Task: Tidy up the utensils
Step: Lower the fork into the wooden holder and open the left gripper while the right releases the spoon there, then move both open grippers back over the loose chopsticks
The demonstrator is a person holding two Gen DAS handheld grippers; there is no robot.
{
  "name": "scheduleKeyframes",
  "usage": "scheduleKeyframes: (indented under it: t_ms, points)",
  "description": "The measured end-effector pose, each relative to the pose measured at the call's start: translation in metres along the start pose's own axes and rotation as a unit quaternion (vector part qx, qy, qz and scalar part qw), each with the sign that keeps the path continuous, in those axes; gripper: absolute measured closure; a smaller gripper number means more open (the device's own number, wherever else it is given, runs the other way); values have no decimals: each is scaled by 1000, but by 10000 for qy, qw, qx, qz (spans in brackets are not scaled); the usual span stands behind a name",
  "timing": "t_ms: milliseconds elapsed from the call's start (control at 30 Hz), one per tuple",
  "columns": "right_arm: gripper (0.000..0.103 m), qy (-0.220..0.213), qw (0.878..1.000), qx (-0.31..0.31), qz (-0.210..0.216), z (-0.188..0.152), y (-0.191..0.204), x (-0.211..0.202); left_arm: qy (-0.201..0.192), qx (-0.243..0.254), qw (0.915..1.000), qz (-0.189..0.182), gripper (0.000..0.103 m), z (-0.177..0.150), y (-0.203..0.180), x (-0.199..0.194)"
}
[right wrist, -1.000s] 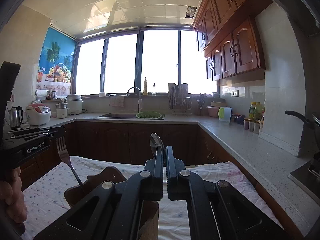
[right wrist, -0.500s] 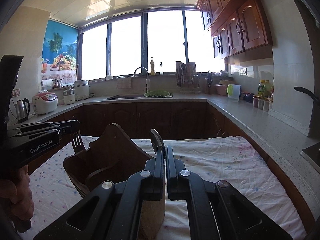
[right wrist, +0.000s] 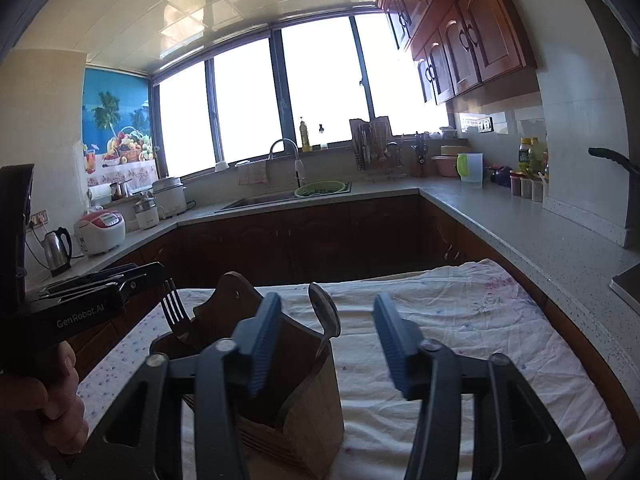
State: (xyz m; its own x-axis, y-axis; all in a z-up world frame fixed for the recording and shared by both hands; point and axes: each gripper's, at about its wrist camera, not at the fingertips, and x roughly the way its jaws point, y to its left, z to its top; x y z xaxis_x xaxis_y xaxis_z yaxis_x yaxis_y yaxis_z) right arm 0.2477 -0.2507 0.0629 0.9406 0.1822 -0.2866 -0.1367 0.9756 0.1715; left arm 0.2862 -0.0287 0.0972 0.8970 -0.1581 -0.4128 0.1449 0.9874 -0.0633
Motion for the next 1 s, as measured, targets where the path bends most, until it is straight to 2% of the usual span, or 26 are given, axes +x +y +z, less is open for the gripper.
scheduleKeyframes:
  t_ms: [67,133,167,300,433,767,1000]
  points:
    - [29,-105,9998,149,50,5,-4,-11,-29,-102,9999,48,25,-1,7,-10]
    - [20,-107,9995,280,78,10,-7,-20,-72,-186,9998,88,14,-3,13,-22]
    - [13,-106,9993,347,102,12,-9,-25,-90,-223,9996,117,12,-6,17,-28]
    - [6,-180,9987,443,147,12,-12,-50,-48,-336,9993,133,11,-21,28,-52]
    - [5,-100,9984,544,149,6,-17,-74,124,-496,9986,145,11,-43,37,-71]
    - [5,400,9967,698,78,-35,-26,-120,687,-922,9934,49,11,-104,47,-104]
    - [5,807,9932,840,-4,-72,-28,-133,1045,-1017,9893,47,11,-139,50,-110]
